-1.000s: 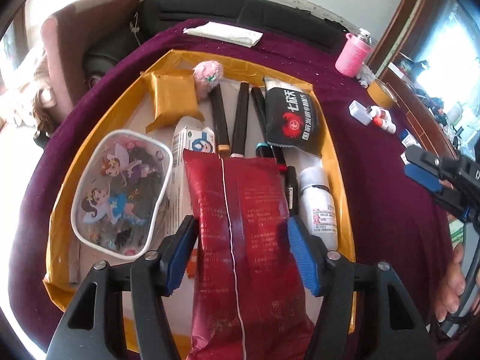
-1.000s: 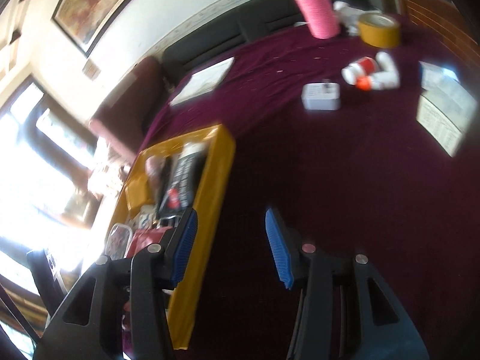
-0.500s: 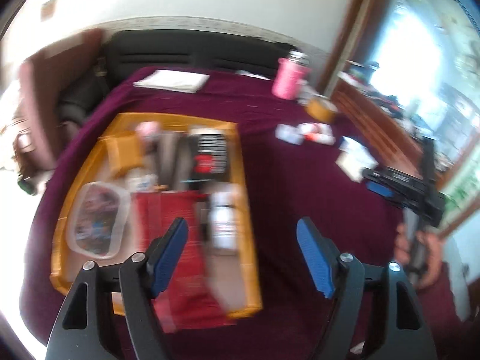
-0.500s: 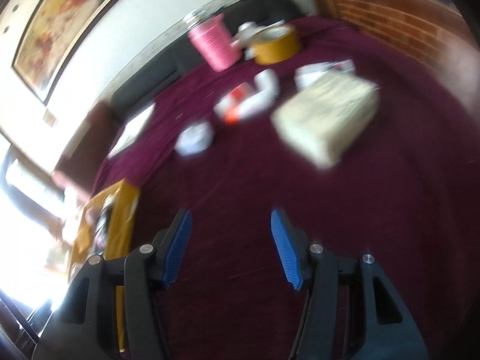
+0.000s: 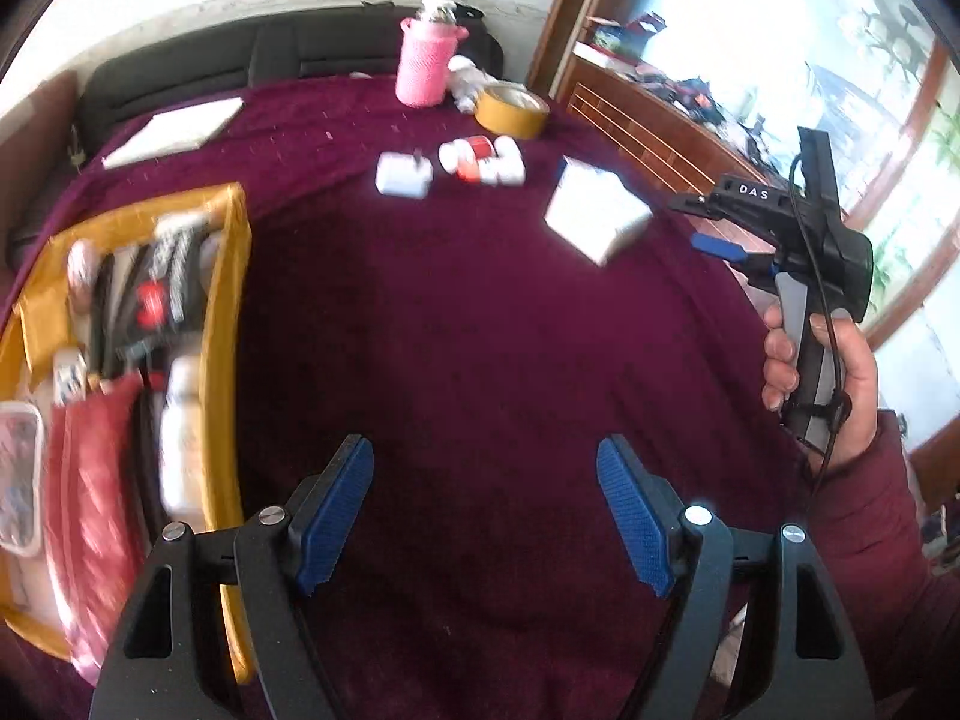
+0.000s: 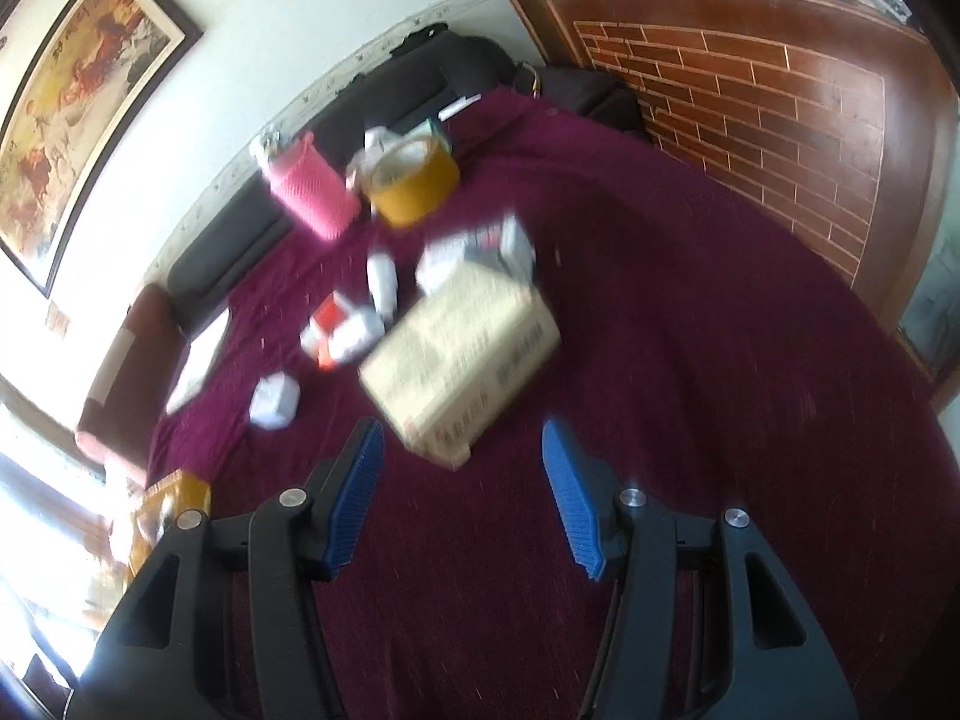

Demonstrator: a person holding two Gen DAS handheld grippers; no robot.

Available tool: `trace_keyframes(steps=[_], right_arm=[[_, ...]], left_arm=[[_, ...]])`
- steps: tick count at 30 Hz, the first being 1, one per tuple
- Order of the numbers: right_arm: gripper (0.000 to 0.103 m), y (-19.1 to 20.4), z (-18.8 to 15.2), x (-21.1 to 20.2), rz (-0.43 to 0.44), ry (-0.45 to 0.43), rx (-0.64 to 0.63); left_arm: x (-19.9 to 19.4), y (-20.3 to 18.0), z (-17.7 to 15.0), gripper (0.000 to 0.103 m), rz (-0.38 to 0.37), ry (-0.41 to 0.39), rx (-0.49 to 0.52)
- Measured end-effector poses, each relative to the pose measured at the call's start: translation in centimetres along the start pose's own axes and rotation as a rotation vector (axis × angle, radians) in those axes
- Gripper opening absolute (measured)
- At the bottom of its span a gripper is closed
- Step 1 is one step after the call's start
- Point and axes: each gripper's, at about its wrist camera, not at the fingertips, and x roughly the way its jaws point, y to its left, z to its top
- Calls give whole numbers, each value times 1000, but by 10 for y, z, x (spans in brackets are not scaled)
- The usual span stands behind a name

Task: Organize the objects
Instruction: 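Grasp the white plug adapter with the left tool while the right tool grasps the orange-capped bottle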

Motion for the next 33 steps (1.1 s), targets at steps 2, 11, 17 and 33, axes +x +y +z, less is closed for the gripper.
trace_keyframes(steps=[2, 11, 17, 33], right_arm=[[57, 3, 14, 7, -7, -36, 22], [58, -32, 24, 50, 45, -83, 88], [59, -59, 34, 43, 95, -83, 193], [59, -52, 32, 58, 87, -6, 167]], left_arm=[[-2, 4, 19, 72, 30, -45, -13], [83, 31, 131, 73, 204, -70, -52], [165, 40, 166, 73, 306, -56, -8], [206, 27, 165, 43, 306, -4, 26]])
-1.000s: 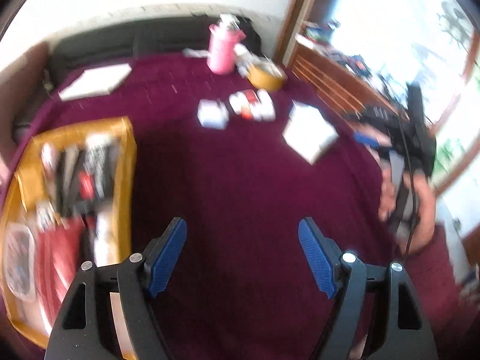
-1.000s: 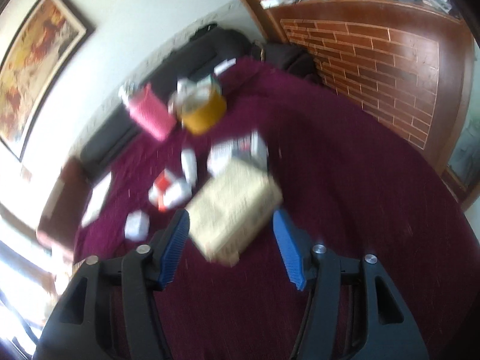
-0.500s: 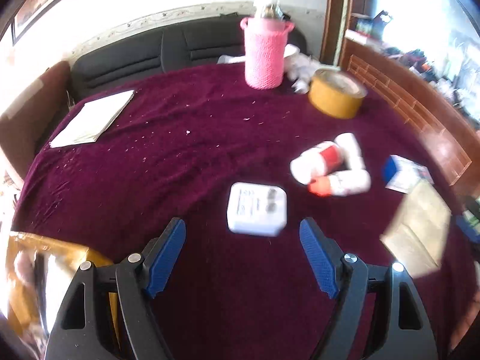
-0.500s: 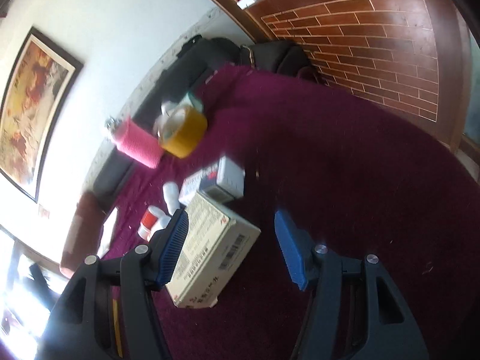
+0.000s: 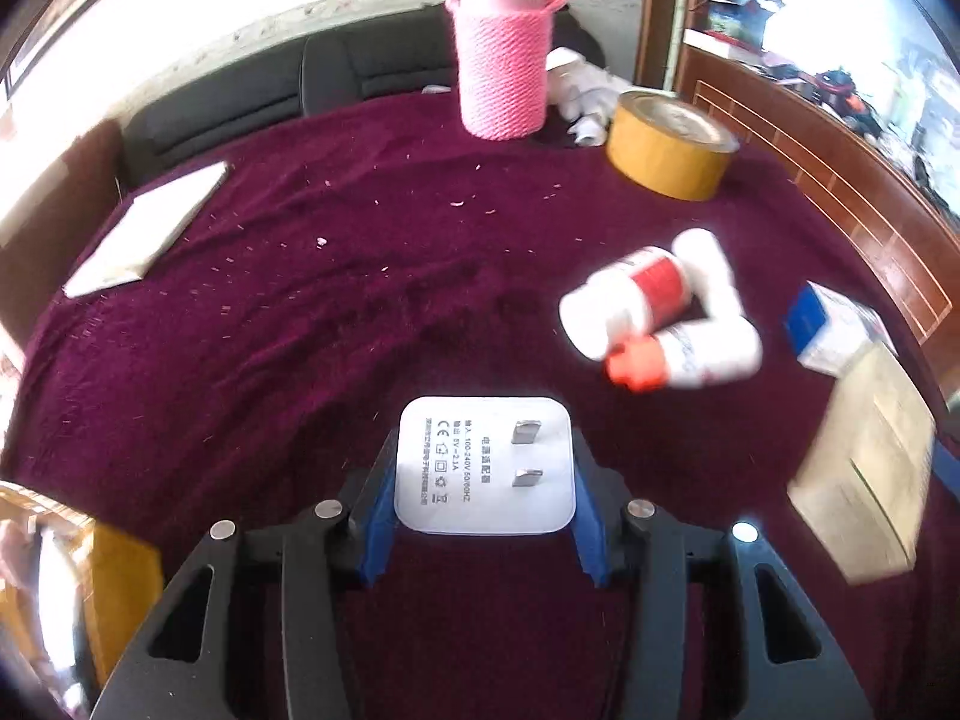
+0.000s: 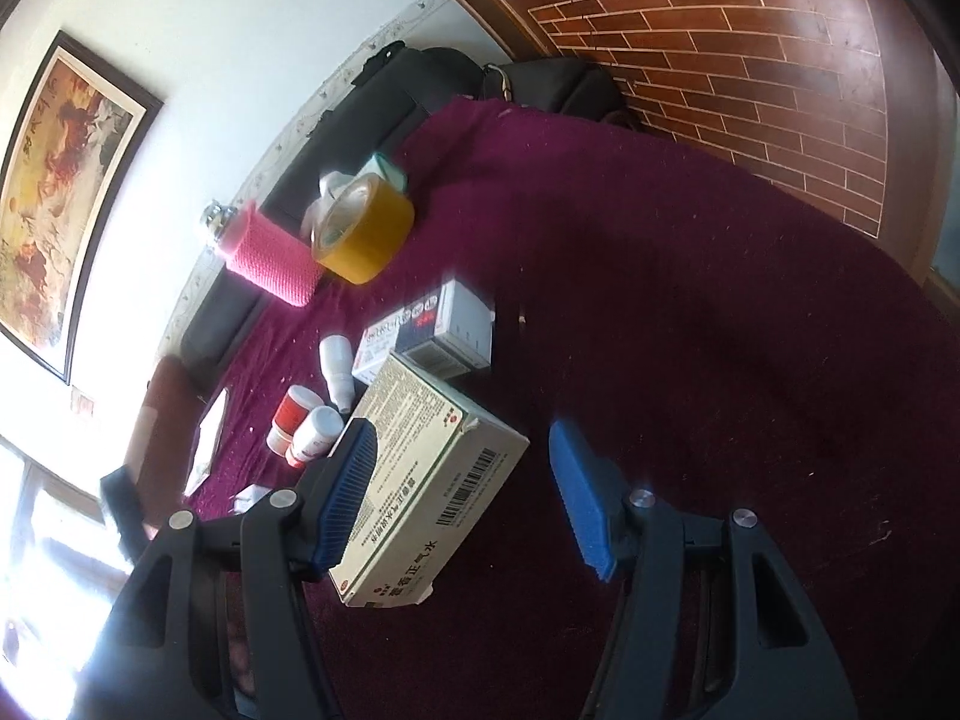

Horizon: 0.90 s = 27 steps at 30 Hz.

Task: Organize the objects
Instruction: 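Grasp the white plug adapter with the left tool while the right tool grasps the orange-capped bottle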

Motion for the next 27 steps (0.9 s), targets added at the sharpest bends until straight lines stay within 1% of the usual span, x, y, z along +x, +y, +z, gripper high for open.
trace_keyframes(steps=[3, 7, 8, 11, 13, 14, 15, 16, 18, 19, 20, 21, 23, 24, 25, 27], right_arm=[[59, 4, -1, 1, -10, 0, -21], [59, 14, -4, -1, 5, -17, -76], [59, 16, -5, 0, 8, -15, -90], [58, 31, -14, 2, 23, -5, -155], [60, 38, -18, 4, 45, 37, -128], [60, 45, -20, 7, 72, 90, -101], [60, 59, -20, 11, 90, 146, -109], [60, 73, -19, 13, 100, 179, -140], [60, 111, -15, 25, 119, 257, -250], [60, 126, -13, 33, 114, 287, -307], [60, 141, -11, 42, 94, 303, -371], [60, 161, -9, 55, 45, 304, -473], [60, 189, -8, 78, -16, 325, -633], [60, 198, -9, 88, -50, 333, -689], [60, 206, -7, 96, -83, 331, -731], [60, 221, -1, 112, -166, 333, -781]], left_arm=[[-32, 1, -15, 43, -34, -21, -9], [-84, 5, -50, 43, -89, -45, -42], [-92, 6, -54, 43, -101, -47, -48], [-112, 14, -81, 43, -161, -47, -96], [-118, 17, -98, 43, -172, -46, -106], [-118, 17, -104, 43, -176, -38, -110], [-116, 20, -111, 43, -188, -23, -119], [-114, 22, -117, 43, -197, -11, -131], [-109, 25, -126, 43, -202, 3, -148], [-108, 26, -130, 43, -202, 3, -149], [-106, 27, -134, 43, -199, 5, -146], [-102, 28, -137, 43, -200, 13, -147], [-96, 30, -142, 43, -227, 27, -163], [-97, 31, -144, 43, -232, 6, -162], [-97, 30, -145, 43, -233, 5, -157], [-98, 30, -147, 43, -235, -10, -151]])
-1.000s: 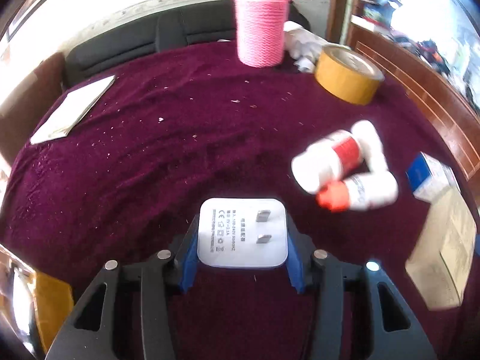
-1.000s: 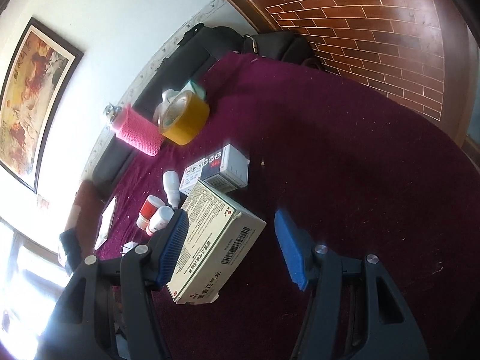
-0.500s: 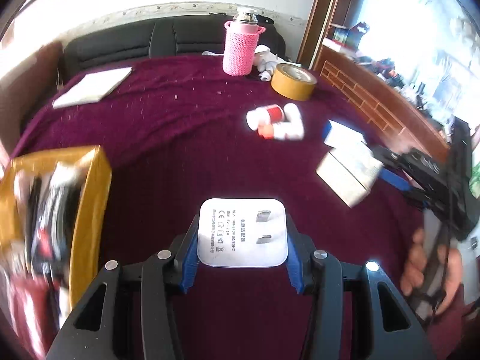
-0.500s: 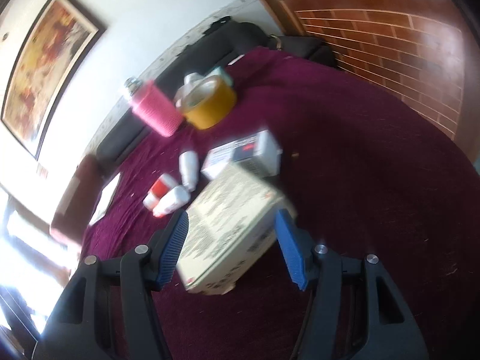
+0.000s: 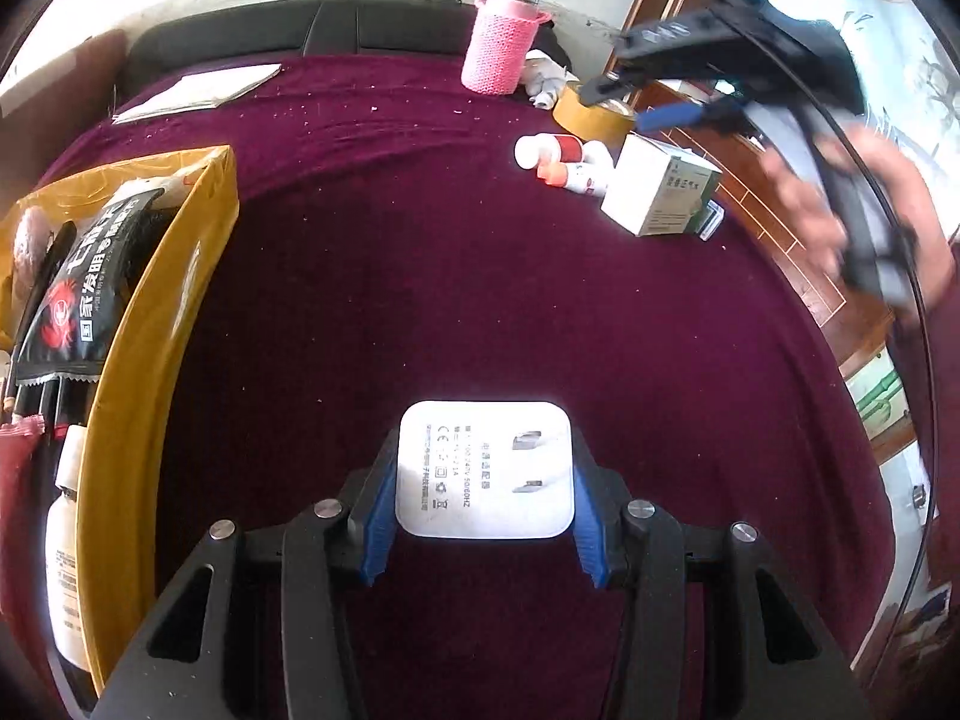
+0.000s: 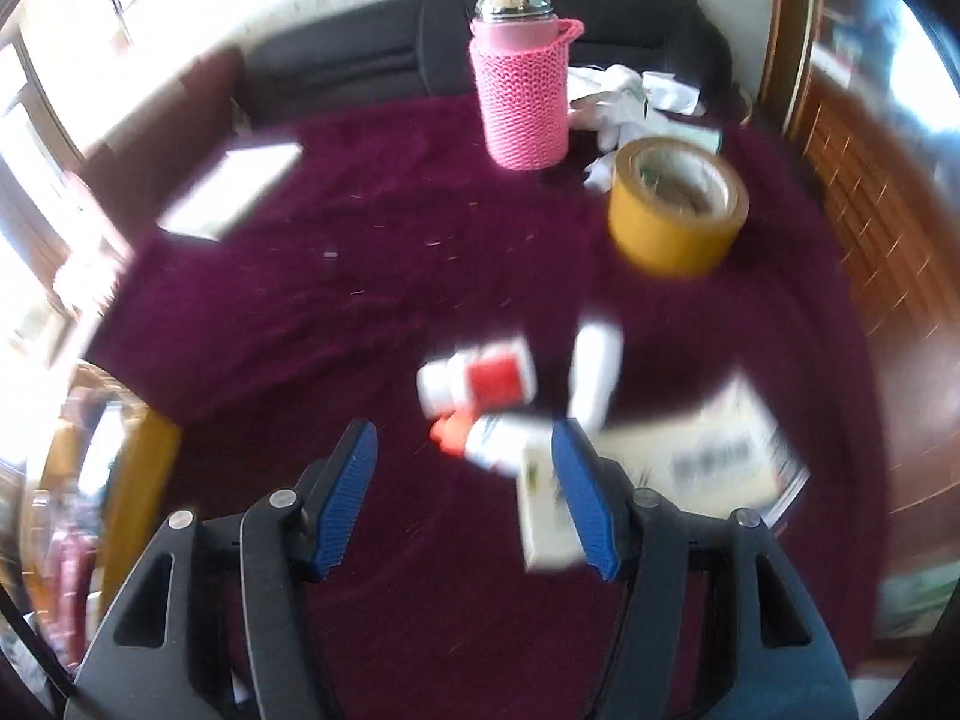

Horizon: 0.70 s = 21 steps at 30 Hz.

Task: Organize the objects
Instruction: 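Grasp the white plug adapter with the left tool while the right tool grasps the orange-capped bottle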

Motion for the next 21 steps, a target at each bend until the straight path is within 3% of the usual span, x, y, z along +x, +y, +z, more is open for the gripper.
trace_keyframes(steps=[5, 7, 9, 12, 15, 17, 19, 21], right_arm=[[62, 4, 22, -28, 29, -157, 14], [68, 11, 25, -14, 16, -87, -32], [67, 20, 21, 29, -32, 122, -128], [61, 21, 10, 67, -135, 236, -223], [60, 14, 9, 85, -139, 277, -219], [52, 11, 7, 95, -142, 289, -214], [33, 8, 7, 92, -92, 278, -171], [24, 11, 5, 89, -86, 271, -157]], left_arm=[[1, 0, -4, 43, 0, -37, 11], [1, 4, -3, 43, -23, -48, -9], [1, 5, -4, 43, -31, -51, -17], [0, 6, -4, 43, -34, -55, -22], [0, 7, -3, 43, -35, -59, -24], [1, 8, -2, 43, -37, -60, -26], [2, 9, -2, 43, -44, -63, -33], [2, 10, -2, 43, -48, -64, -38]])
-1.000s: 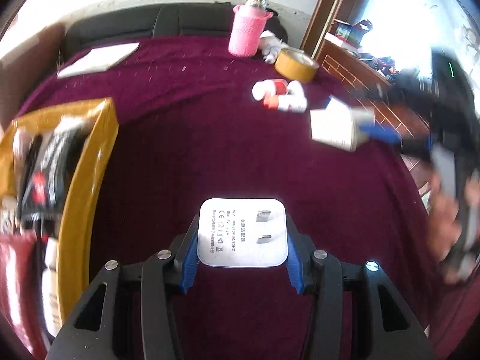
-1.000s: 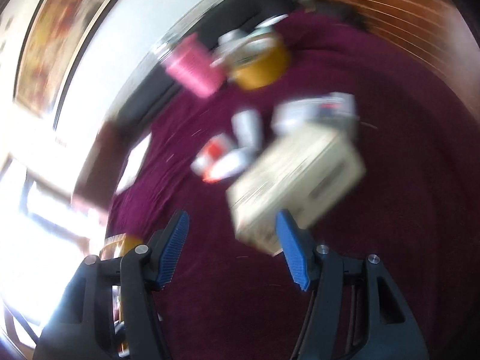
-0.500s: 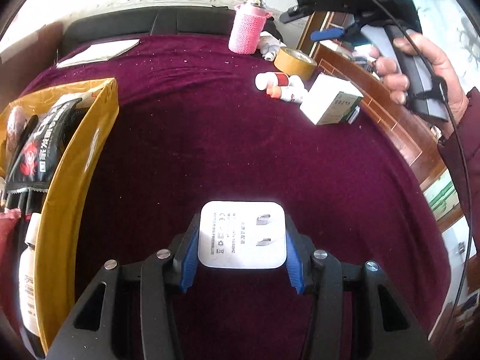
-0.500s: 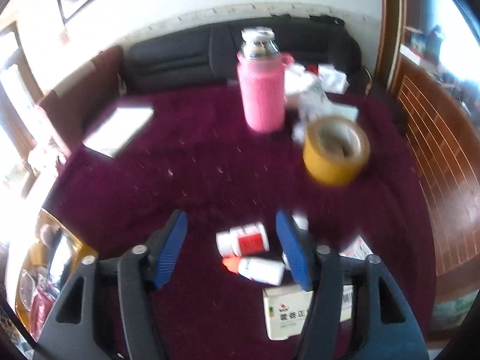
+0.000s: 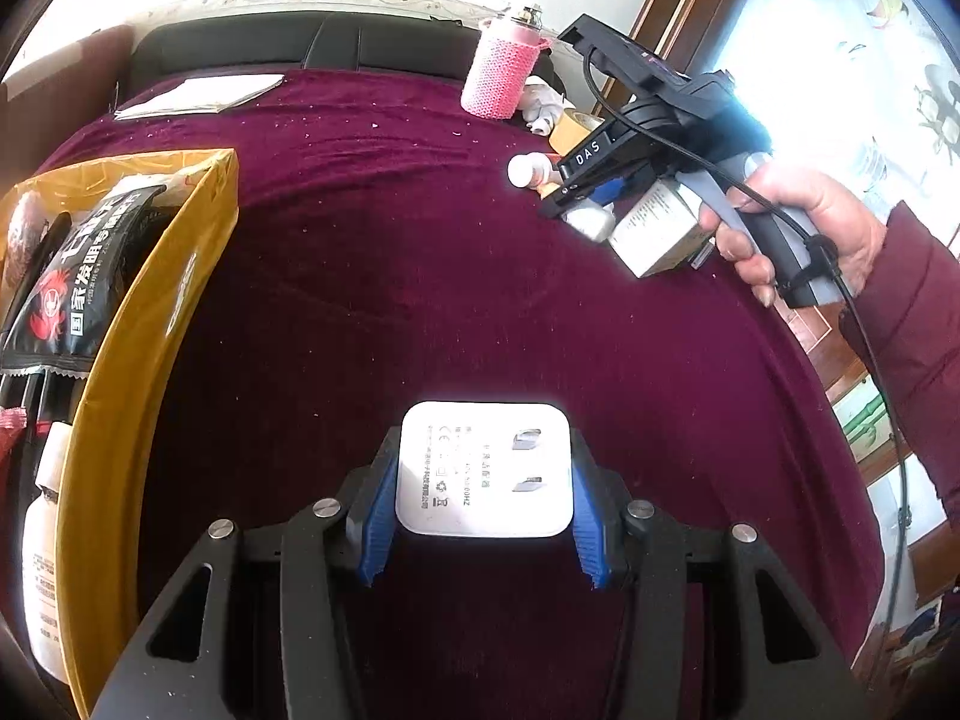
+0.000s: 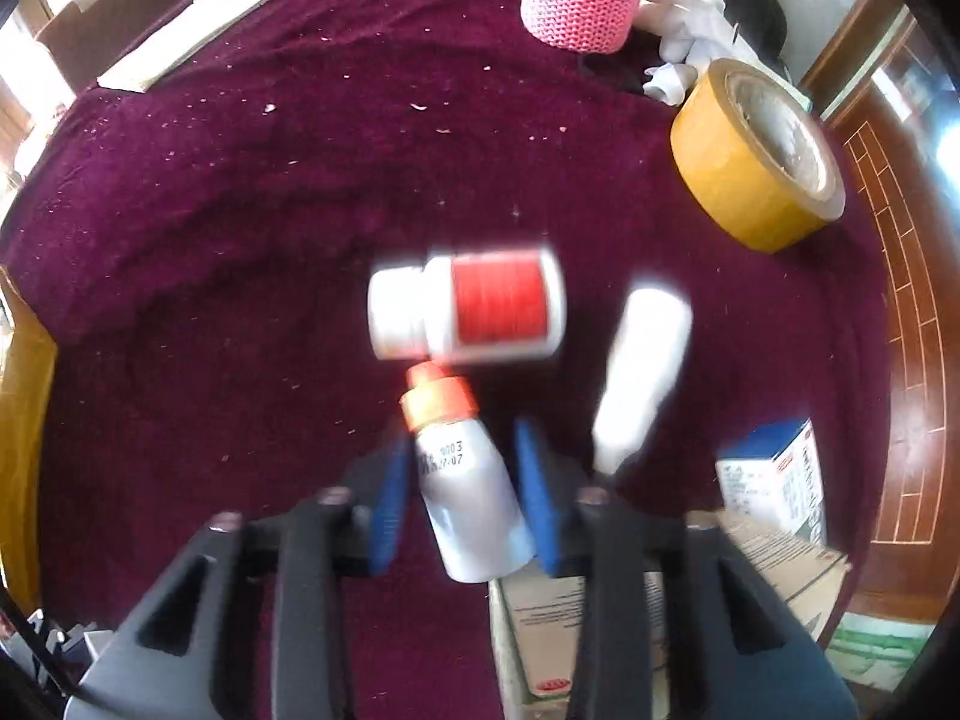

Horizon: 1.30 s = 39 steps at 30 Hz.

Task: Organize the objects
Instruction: 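Grasp the white plug adapter with the left tool while the right tool grasps the orange-capped bottle, then carry adapter and orange-capped bottle into the tray and open both tools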

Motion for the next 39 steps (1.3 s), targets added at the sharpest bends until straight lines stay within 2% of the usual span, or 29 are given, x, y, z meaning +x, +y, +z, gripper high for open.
trace_keyframes(steps=[5, 10, 14, 17, 21, 25, 29, 33, 36, 39], right_arm=[[24, 10, -15, -6, 3, 10, 26], [24, 14, -46, -32, 121, -28, 86], [24, 26, -89, -59, 217, -81, 121], [24, 34, -129, -79, 293, -120, 147], [24, 44, -165, -96, 351, -159, 160], [24, 66, -179, -110, 419, -196, 161], [24, 97, -175, -119, 484, -224, 140], [24, 142, -166, -126, 530, -243, 110], [24, 176, -153, -122, 558, -240, 92], [24, 205, -138, -112, 574, -227, 87]], left_arm=[[0, 2, 0, 43, -15, -4, -15], [-3, 10, 1, 43, -51, -11, -46], [-11, 16, 1, 43, -60, -40, -82], [-30, 13, -1, 43, -54, -80, -77], [-62, 9, -7, 43, -83, -105, -99], [-98, 11, -9, 43, -78, -138, -104], [-136, 35, -7, 43, -19, -183, -123], [-166, 83, -3, 43, 95, -228, -156], [-177, 127, 3, 43, 178, -220, -177], [-172, 165, 11, 43, 241, -195, -186]])
